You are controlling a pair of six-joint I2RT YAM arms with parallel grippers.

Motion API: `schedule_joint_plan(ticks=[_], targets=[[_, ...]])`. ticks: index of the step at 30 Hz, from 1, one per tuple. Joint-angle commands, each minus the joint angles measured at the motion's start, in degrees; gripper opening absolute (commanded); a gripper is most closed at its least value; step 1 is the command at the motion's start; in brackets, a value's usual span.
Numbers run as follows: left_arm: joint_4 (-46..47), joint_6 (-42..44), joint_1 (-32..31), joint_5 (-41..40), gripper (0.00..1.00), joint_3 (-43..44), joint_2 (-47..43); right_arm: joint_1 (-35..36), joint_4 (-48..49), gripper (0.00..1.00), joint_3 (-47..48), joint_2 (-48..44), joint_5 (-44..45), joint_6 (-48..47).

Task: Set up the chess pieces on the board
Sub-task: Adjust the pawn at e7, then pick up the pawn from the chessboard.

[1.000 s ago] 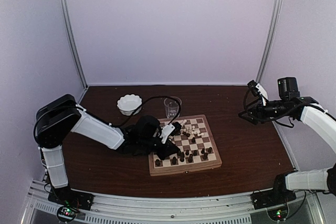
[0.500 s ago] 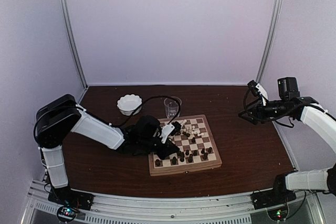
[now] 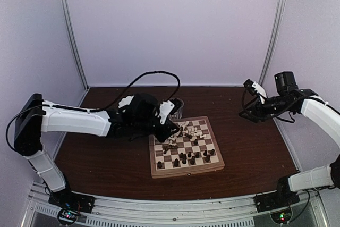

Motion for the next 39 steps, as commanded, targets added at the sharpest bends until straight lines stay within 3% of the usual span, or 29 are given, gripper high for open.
schedule_joint_plan(ticks=[1, 4, 7, 9, 13, 16, 21, 30, 39], targets=[[-16.3, 3.2, 0.7, -9.2, 0.28, 7.6, -8.8, 7.2, -7.6, 0.54, 7.5, 6.3, 7.8, -5.8], [-25.2, 3.6, 1.7, -16.5, 0.57, 12.6, -14.1, 11.7, -10.3, 0.47, 12.3, 11.8, 10.8, -6.8], [-31.4, 2.4, 5.2, -17.9, 0.75, 16.5, -17.1, 15.0, -11.7, 0.44, 16.9, 16.8, 12.4, -6.7], [-33.6, 0.7, 9.2, -16.4, 0.81, 17.5, -18.3, 17.9, -13.2, 0.43, 19.9, 20.2, 14.8, -7.1], [-33.1, 1.2, 15.8, -12.9, 0.82, 15.7, -18.3, 23.5, -16.7, 0.42, 25.0, 27.0, 17.8, -8.0], [-29.9, 2.3, 17.9, -12.8, 0.8, 11.9, -17.9, 27.2, -18.4, 0.43, 27.7, 31.4, 20.6, -9.0], [-27.2, -0.1, 22.0, -5.4, 0.73, 7.2, -19.2, 31.6, -21.7, 0.47, 33.4, 38.9, 25.0, -9.5], [-27.5, 0.0, 23.6, -8.0, 0.73, 5.3, -23.8, 35.4, -25.1, 0.49, 40.8, 48.4, 29.2, -9.2], [-27.2, -1.1, 24.5, -6.6, 0.73, 4.9, -25.3, 36.4, -26.4, 0.48, 43.3, 52.2, 29.6, -8.9]])
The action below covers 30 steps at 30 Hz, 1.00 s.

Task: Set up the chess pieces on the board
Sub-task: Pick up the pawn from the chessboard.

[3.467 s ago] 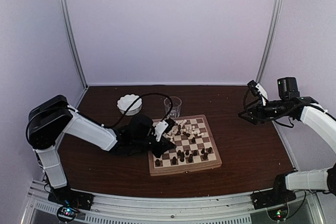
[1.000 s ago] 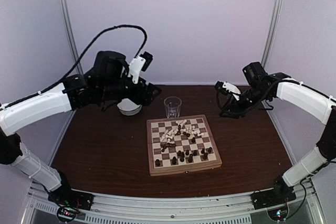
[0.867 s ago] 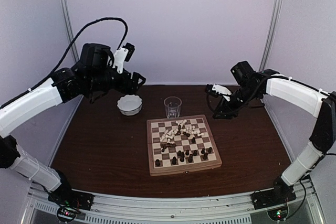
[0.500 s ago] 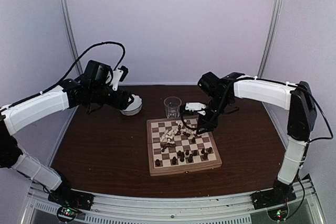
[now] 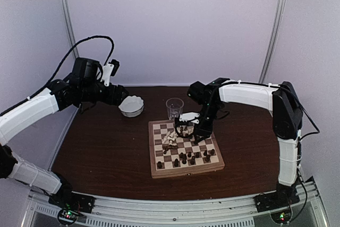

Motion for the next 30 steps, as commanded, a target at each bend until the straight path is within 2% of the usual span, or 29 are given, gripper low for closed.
schedule_joint_plan(ticks=[1, 17, 22, 30], targets=[[2.3, -0.8, 0.6, 1.1, 0.73, -0.8, -0.6, 0.7, -1.5, 0.48, 2.3, 1.3, 1.5, 0.4], [2.4, -0.9, 0.8, 1.8, 0.72, -1.1, 0.0, 1.3, -2.3, 0.32, 4.2, 4.1, 0.2, 1.0], [2.4, -0.9, 0.9, 1.9, 0.72, -1.1, -0.2, 1.5, -3.0, 0.13, 5.1, 4.6, -0.3, 1.1], [2.5, -0.9, 1.2, 2.3, 0.72, -1.1, -0.3, 2.5, -3.8, 0.07, 5.2, 2.3, 0.3, 0.9]])
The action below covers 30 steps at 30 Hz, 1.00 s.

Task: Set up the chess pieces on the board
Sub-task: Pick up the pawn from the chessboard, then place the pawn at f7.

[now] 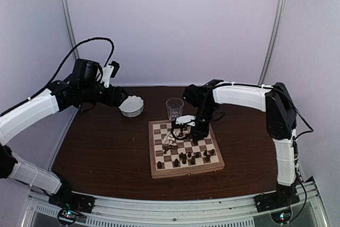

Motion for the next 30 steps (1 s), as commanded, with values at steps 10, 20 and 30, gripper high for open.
schedule_joint_plan(ticks=[10, 20, 30], targets=[[2.6, -0.6, 0.9, 0.8, 0.72, -0.4, -0.6, 5.2, -3.7, 0.05, 5.3, -4.8, 2.0, -1.8], [2.6, -0.7, 1.2, 0.0, 0.72, -0.6, -0.6, 9.9, -5.5, 0.05, 13.1, -2.4, 2.3, -3.0], [3.1, -1.4, 2.2, -0.3, 0.71, -1.0, -1.5, 14.3, -4.5, 0.04, 15.5, 0.4, 1.5, -3.3]])
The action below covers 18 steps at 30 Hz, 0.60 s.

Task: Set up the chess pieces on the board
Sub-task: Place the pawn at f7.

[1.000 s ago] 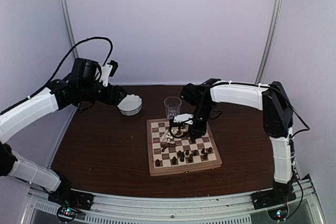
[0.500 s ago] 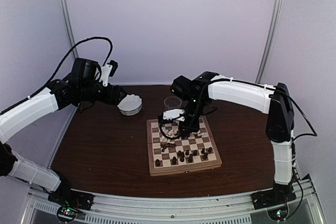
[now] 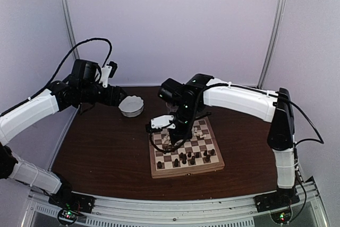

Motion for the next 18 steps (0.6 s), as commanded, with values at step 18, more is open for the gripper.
schedule_joint_plan(ticks=[18], targets=[[2.9, -1.1, 1.2, 0.1, 0.72, -0.7, -2.0, 2.8, -0.1, 0.04, 0.2, 5.8, 2.9, 0.0]])
